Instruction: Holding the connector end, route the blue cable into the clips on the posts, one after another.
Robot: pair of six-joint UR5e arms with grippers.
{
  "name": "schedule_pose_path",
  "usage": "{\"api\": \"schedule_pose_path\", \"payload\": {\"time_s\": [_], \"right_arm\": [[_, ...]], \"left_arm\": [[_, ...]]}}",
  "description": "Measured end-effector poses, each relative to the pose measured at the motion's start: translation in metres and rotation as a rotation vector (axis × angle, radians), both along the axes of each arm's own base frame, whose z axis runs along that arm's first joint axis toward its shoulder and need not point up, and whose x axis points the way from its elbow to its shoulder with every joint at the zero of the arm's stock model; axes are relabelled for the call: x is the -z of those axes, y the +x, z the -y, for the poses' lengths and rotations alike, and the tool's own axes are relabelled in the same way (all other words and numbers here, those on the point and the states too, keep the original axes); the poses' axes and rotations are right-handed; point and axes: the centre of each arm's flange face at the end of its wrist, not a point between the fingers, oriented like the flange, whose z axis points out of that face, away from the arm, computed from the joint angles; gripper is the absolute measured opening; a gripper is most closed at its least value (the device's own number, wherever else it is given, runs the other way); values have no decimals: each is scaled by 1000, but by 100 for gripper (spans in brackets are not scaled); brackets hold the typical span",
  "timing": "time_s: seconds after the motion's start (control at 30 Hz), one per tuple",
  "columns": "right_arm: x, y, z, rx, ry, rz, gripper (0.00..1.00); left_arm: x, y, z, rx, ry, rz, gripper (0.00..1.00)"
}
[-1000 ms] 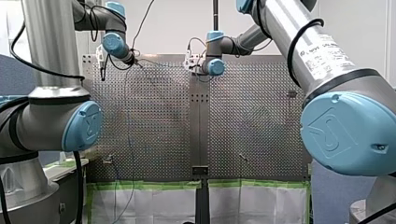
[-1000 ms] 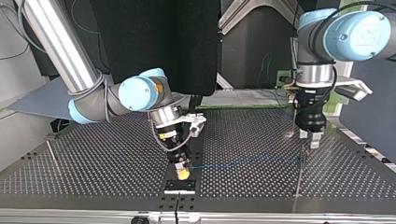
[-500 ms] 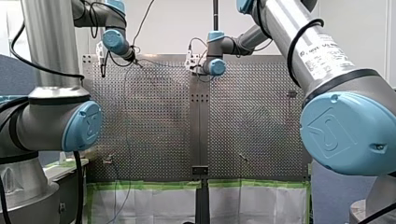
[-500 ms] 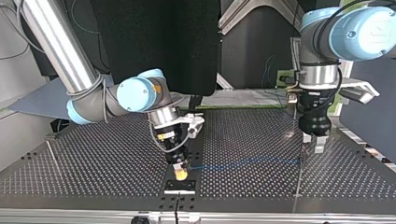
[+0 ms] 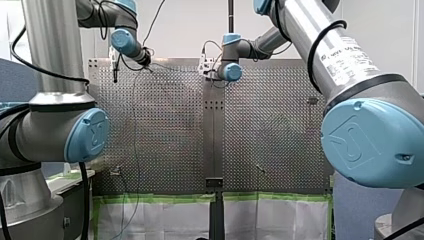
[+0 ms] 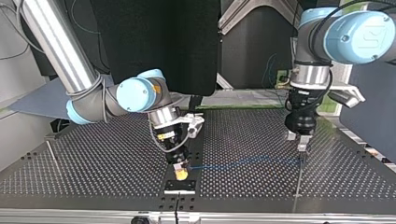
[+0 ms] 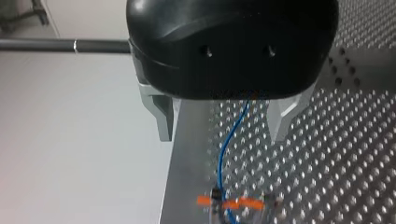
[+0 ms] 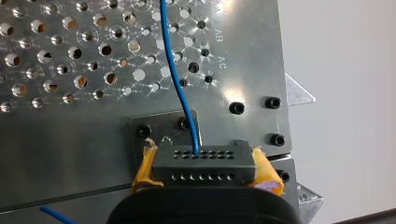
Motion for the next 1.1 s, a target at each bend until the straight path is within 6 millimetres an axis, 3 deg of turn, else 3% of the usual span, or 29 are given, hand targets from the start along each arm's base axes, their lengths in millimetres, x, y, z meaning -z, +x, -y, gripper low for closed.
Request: {"api": "schedule_pose_path", "payload": {"time_s": [0.4,1.1], "right_arm": [[-4,9,-10,-23,-11,0,0],[-17,36,-39,-86,-34,23,0]], "left_arm": [[-13,23,19,70,8,-2,98],[13,40,36,101,13,-64,98]]}}
